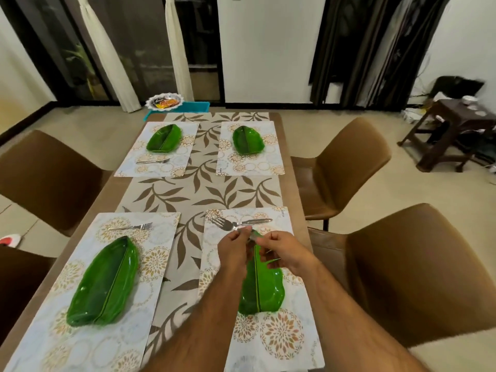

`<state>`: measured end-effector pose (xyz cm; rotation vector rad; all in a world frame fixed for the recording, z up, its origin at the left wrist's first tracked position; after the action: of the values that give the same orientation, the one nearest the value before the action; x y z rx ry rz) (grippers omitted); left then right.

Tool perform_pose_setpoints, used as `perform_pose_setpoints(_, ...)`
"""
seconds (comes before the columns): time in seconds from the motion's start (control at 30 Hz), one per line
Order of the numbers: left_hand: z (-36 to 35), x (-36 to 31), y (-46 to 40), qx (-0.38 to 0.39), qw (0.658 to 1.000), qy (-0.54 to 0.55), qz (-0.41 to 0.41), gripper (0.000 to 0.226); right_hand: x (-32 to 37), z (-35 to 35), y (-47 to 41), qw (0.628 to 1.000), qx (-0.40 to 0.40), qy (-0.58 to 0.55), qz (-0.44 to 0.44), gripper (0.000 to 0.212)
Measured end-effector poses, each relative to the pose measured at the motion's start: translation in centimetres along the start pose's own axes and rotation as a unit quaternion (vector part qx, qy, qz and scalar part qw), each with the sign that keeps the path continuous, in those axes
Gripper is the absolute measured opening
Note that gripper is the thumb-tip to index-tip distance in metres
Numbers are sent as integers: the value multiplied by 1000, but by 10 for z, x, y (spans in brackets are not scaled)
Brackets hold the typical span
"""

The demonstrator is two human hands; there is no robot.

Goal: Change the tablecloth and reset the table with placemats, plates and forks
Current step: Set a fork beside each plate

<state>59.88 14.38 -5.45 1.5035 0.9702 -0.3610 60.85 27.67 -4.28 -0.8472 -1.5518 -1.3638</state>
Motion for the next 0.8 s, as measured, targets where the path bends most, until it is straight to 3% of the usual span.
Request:
perform_pose_setpoints(0.33, -83, 45, 102, 67, 997, 29, -11, 14, 9, 87, 122, 988, -115, -91, 51, 18)
perform_pose_setpoints(0.6, -231, 152, 170, 52, 997, 53, -10, 18, -14, 260, 235, 980, -173, -53, 77, 16)
perform_pose_setpoints(0.8, -347, 207, 212, 75, 995, 68, 17, 14, -34, 391, 276, 966, -210, -140, 57, 10)
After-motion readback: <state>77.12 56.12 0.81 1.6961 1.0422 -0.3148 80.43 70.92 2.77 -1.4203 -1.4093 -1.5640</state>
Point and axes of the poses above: each hand's wrist, its own y-axis away from the middle knuckle, its own z-axis out of the back of the hand, x = y × z, the point moved 6 cm from there along -y, towards the middle knuckle, and after that the axes turned 9 degrees about z, right-handed, at the moved point
